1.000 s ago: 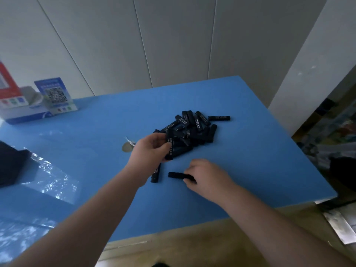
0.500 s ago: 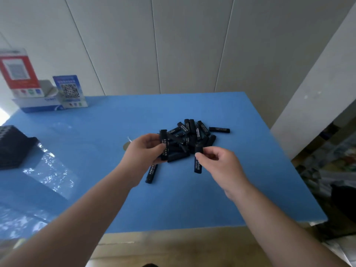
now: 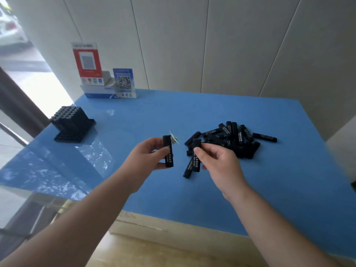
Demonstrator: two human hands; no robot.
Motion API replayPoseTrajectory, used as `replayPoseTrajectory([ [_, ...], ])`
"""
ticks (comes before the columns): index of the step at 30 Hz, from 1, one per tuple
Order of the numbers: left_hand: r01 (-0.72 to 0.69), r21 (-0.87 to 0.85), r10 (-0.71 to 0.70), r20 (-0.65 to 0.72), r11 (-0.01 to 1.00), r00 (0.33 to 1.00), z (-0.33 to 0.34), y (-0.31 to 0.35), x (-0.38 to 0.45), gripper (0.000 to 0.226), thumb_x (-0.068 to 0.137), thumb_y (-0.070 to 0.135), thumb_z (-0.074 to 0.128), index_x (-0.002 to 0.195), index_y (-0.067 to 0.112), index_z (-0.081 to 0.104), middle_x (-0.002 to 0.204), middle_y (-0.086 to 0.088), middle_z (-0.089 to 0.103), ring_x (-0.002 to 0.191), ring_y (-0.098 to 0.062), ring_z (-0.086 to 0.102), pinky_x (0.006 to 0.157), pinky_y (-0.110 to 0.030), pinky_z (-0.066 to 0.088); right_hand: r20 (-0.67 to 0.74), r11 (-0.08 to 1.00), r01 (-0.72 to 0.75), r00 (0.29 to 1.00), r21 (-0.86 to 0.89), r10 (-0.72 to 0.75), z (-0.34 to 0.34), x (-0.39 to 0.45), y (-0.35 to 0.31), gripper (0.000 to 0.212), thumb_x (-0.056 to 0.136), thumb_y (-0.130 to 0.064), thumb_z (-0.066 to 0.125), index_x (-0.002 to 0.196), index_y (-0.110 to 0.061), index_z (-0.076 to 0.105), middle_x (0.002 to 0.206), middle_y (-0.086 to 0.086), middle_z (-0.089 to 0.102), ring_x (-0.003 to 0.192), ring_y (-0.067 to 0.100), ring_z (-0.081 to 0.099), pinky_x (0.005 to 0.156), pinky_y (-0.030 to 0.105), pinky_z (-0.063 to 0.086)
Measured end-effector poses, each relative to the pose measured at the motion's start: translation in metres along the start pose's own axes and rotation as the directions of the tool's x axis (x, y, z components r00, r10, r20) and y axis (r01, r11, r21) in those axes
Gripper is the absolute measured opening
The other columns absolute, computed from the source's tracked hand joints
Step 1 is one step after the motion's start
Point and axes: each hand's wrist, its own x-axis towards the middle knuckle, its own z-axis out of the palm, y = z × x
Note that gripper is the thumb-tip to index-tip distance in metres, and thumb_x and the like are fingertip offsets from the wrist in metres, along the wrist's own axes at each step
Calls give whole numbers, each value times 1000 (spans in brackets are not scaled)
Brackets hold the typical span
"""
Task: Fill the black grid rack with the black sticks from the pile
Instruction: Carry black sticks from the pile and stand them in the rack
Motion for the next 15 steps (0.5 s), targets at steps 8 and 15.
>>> replayPoseTrajectory([
  [8,-18,-37,14,-85,999,996,-94,-3,-20,18,95,-2,57,110,4,65,98,-12,69,84,-21,70,76,-35,59,120,998,12,993,-57,-5,92,13,-20,11,91,-25,73,94,-36,73,88,-21,75,85,2,71,75,24,59],
  [15,-8,21,11,-121,1000,993,-207,-2,-46,16,94,0,61,109,4,65,107,-19,70,98,-30,71,83,-33,59,205,997,-18,978,-80,34,209,14,-35,11,92,-23,71,103,-23,75,92,-8,78,86,8,72,71,20,57],
])
